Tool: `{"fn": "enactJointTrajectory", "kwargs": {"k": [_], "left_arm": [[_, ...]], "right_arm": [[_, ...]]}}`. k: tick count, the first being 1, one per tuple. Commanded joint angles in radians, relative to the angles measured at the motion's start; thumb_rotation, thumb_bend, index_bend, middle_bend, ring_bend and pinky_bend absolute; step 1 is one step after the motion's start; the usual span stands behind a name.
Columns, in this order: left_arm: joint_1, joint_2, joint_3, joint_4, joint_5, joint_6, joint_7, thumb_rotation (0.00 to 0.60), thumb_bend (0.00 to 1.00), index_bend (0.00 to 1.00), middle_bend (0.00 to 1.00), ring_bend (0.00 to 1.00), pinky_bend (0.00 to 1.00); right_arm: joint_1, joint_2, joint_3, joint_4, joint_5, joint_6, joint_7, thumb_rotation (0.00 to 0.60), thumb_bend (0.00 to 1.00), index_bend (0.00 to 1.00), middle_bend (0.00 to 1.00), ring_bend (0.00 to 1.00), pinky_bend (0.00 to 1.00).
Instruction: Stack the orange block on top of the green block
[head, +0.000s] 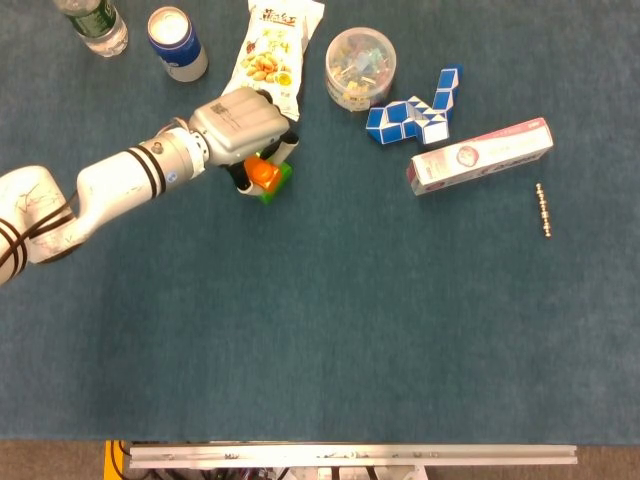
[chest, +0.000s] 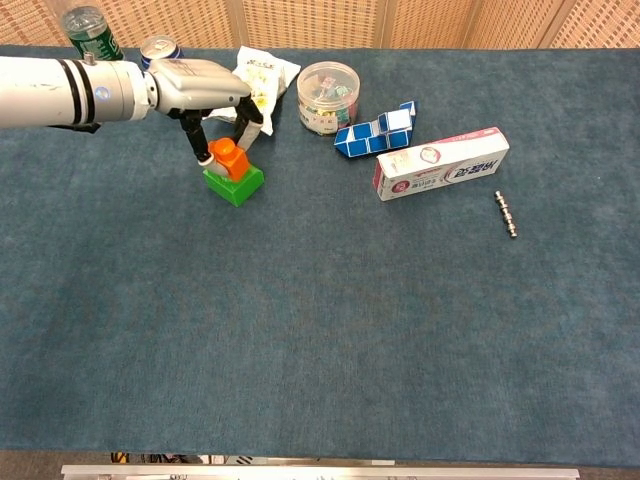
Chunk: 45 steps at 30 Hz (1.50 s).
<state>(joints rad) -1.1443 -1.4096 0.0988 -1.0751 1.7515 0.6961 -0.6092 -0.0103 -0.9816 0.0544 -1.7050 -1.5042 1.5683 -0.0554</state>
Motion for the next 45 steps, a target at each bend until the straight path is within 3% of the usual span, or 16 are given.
{"fn": "enactJointTrajectory", "kwargs": {"k": [1, 15, 45], "left_arm": [[-0.006, -0.002, 0.014, 0.013, 0.006, 0.005, -0.016, 0.600, 0.24, 0.56, 0.56, 0.38, 0.25], [-0.026, -0.020, 0.062, 0.053, 0.024, 0.031, -0.070, 0.600, 0.24, 0.56, 0.56, 0.38, 0.25], [-0.048, -0.071, 0.104, 0.127, 0.018, 0.044, -0.122, 0.600, 0.24, 0.56, 0.56, 0.37, 0.25]], "right_arm": [[0.000, -0.001, 0.001, -0.005, -0.002, 0.001, -0.006, 0.600, 0.42, 0.59, 0.56, 0.50, 0.60], [-0.010, -0.003, 0.001, -0.019, -0.005, 0.015, -0.024, 0.600, 0.42, 0.59, 0.56, 0.50, 0.60], [-0.022, -0.001, 0.005, -0.022, -0.002, 0.023, -0.030, 0.600, 0.42, 0.59, 0.56, 0.50, 0.60]]}}
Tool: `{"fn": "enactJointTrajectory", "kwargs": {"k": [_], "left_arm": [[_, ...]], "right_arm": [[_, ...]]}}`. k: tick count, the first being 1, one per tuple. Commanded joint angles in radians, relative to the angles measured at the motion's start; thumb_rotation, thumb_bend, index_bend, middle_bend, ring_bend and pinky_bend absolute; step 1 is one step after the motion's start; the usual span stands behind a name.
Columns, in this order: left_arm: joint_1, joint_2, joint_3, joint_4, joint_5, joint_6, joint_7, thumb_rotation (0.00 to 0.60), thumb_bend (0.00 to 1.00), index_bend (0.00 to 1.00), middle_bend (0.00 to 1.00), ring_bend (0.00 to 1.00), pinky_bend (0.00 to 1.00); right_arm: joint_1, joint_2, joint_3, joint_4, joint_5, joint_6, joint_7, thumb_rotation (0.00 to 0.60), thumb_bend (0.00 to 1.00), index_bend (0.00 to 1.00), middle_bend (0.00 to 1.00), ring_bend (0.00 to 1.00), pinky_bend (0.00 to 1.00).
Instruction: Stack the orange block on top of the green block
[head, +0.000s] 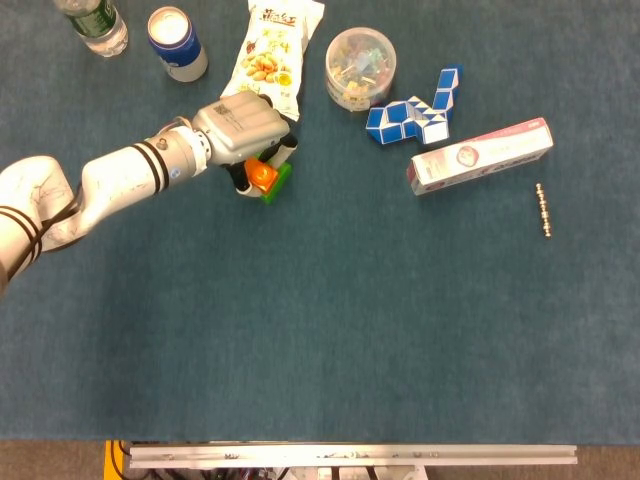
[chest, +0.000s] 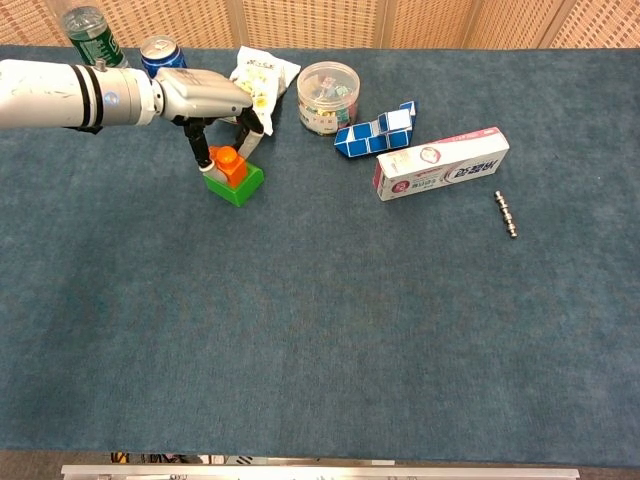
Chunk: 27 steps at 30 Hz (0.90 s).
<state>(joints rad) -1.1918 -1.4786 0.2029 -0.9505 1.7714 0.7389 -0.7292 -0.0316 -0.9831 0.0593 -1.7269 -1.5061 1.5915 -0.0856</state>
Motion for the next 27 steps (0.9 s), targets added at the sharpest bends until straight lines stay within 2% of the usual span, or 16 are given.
{"fn": "enactJointTrajectory", "kwargs": {"k": [1, 27], "left_arm": [[-0.001, -0.003, 0.001, 0.003, -0.002, 0.001, -0.003, 0.600, 0.24, 0.56, 0.56, 0.37, 0.25], [0.001, -0.016, 0.019, 0.030, -0.021, -0.006, -0.049, 0.600, 0.24, 0.56, 0.56, 0.37, 0.25]], "right_arm": [[-0.001, 0.000, 0.000, 0.001, 0.000, 0.000, 0.000, 0.600, 0.42, 0.59, 0.56, 0.50, 0.60], [-0.003, 0.000, 0.001, 0.005, -0.004, 0.001, 0.009, 0.600, 0.42, 0.59, 0.56, 0.50, 0.60]]}}
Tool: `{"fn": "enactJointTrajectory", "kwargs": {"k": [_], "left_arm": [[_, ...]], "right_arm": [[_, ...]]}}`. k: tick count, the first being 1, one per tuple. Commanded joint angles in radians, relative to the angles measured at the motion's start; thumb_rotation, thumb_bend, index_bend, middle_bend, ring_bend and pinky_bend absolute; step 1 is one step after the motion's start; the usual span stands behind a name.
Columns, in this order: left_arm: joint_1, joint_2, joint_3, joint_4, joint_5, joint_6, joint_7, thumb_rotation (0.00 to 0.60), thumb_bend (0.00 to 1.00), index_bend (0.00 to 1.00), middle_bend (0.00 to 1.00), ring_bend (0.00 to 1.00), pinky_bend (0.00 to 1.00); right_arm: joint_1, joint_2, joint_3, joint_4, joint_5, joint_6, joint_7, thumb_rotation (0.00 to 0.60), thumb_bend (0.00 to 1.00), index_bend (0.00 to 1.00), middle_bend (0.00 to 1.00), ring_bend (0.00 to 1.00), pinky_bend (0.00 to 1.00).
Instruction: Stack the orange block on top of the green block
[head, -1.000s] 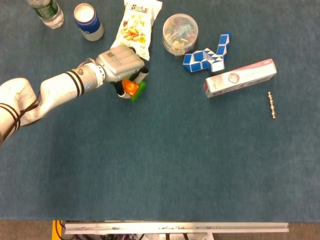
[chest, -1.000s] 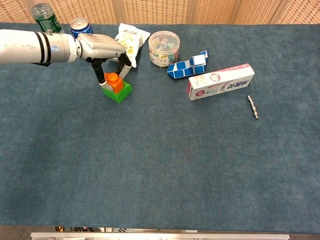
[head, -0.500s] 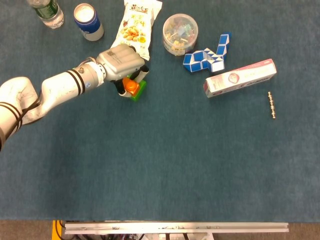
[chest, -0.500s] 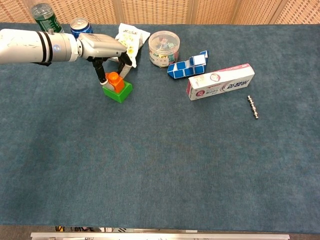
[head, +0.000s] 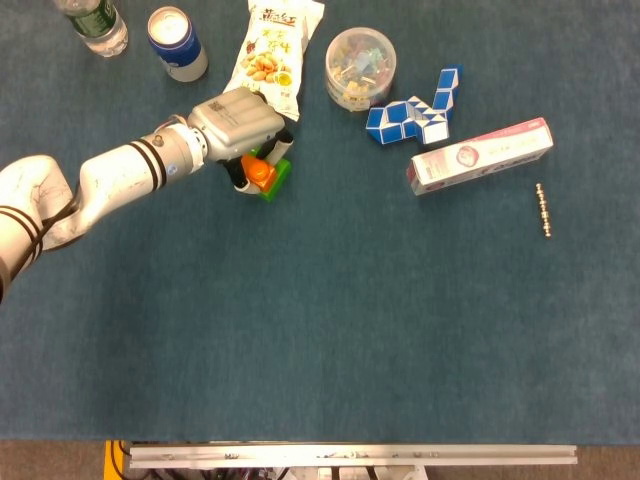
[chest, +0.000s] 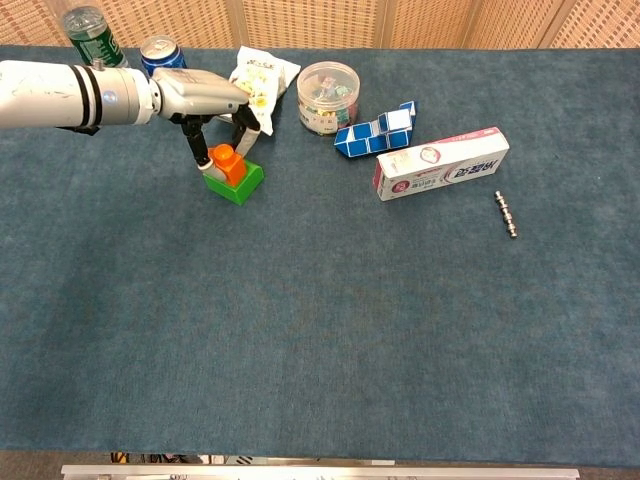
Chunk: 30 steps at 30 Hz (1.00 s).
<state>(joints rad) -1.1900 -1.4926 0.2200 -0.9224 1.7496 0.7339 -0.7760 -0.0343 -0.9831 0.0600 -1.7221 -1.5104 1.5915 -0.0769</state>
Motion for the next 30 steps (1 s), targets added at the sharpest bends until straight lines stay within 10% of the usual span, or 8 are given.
{"fn": "enactJointTrajectory", "kwargs": {"k": [1, 30], "left_arm": [[-0.001, -0.004, 0.002, 0.004, 0.001, -0.002, -0.004, 0.600, 0.24, 0.56, 0.56, 0.37, 0.25], [0.009, -0.038, 0.019, 0.057, -0.007, 0.001, -0.102, 0.600, 0.24, 0.55, 0.56, 0.37, 0.25]], "right_arm": [[0.000, -0.001, 0.001, 0.001, 0.000, 0.001, 0.001, 0.600, 0.42, 0.59, 0.56, 0.50, 0.60], [0.000, -0.002, 0.001, 0.006, 0.002, -0.004, 0.003, 0.600, 0.42, 0.59, 0.56, 0.50, 0.60]]}}
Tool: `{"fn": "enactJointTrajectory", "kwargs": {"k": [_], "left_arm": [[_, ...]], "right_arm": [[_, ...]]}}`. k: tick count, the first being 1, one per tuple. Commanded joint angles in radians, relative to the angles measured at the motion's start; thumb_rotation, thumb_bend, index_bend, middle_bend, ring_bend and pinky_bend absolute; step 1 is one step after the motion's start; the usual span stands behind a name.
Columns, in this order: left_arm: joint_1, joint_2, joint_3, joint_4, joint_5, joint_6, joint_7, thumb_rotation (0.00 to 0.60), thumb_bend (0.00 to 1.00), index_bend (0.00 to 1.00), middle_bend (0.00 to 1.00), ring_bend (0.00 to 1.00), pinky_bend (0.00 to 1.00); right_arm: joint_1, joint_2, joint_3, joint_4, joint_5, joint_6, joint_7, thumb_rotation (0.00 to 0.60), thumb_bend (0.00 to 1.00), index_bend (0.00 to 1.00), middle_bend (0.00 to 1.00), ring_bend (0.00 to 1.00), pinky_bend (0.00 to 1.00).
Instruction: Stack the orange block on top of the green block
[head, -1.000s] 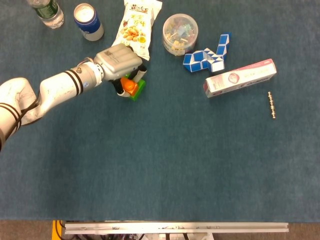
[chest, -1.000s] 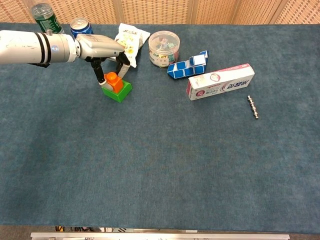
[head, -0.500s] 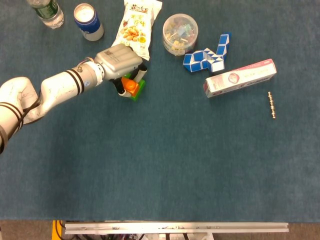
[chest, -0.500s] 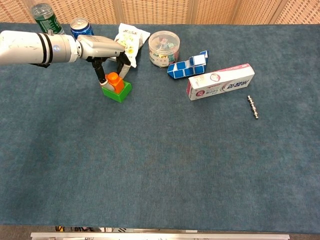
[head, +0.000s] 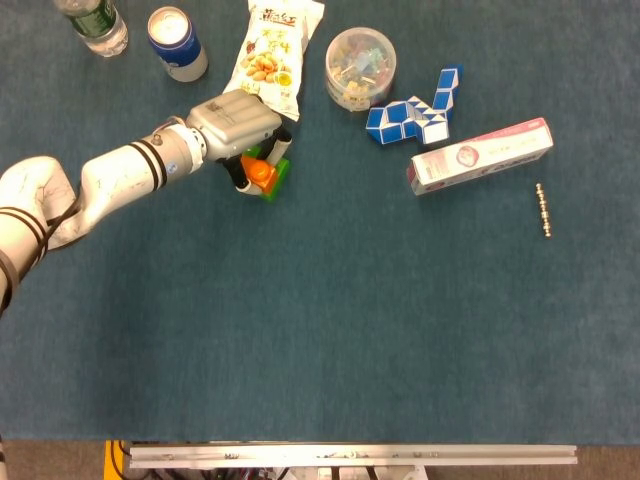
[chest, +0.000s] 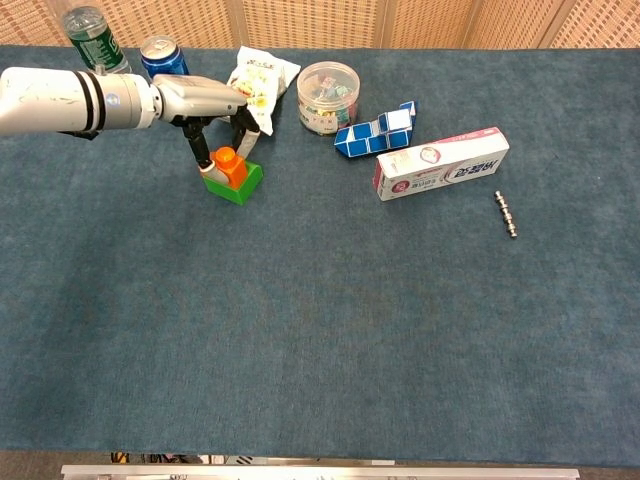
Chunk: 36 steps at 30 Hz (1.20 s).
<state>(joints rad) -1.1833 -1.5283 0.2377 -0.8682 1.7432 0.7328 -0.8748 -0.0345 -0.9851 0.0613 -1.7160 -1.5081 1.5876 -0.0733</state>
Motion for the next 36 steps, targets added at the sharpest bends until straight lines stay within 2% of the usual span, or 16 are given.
{"fn": "enactJointTrajectory", "kwargs": {"k": [1, 20, 23, 27, 30, 36], "left_arm": [[0.004, -0.003, 0.001, 0.004, -0.001, 0.003, -0.007, 0.600, 0.24, 0.55, 0.56, 0.37, 0.25], [0.017, -0.020, 0.005, 0.022, -0.001, 0.012, -0.016, 0.600, 0.24, 0.54, 0.55, 0.37, 0.25], [0.014, -0.007, 0.001, 0.005, -0.008, 0.008, -0.018, 0.600, 0.24, 0.43, 0.47, 0.33, 0.24], [0.010, 0.019, -0.004, -0.027, -0.017, -0.004, -0.009, 0.600, 0.24, 0.24, 0.26, 0.20, 0.23], [0.016, 0.040, -0.011, -0.057, -0.027, 0.003, 0.007, 0.600, 0.24, 0.13, 0.16, 0.13, 0.21], [0.045, 0.096, -0.044, -0.128, -0.073, 0.028, 0.058, 0.600, 0.24, 0.11, 0.13, 0.11, 0.19]], "right_arm": [[0.000, 0.000, 0.000, 0.000, 0.000, 0.000, 0.000, 0.600, 0.42, 0.59, 0.56, 0.50, 0.60], [-0.005, 0.001, -0.001, 0.008, 0.001, 0.004, 0.012, 0.600, 0.42, 0.59, 0.56, 0.50, 0.60], [-0.006, 0.000, 0.000, 0.013, 0.001, 0.004, 0.016, 0.600, 0.42, 0.59, 0.56, 0.50, 0.60], [-0.004, -0.001, 0.000, 0.018, 0.001, 0.002, 0.022, 0.600, 0.42, 0.59, 0.56, 0.50, 0.60], [-0.003, -0.002, 0.000, 0.022, 0.000, 0.000, 0.028, 0.600, 0.42, 0.59, 0.56, 0.50, 0.60], [0.003, -0.001, 0.002, 0.033, -0.005, -0.006, 0.044, 0.600, 0.42, 0.59, 0.56, 0.50, 0.60]]}}
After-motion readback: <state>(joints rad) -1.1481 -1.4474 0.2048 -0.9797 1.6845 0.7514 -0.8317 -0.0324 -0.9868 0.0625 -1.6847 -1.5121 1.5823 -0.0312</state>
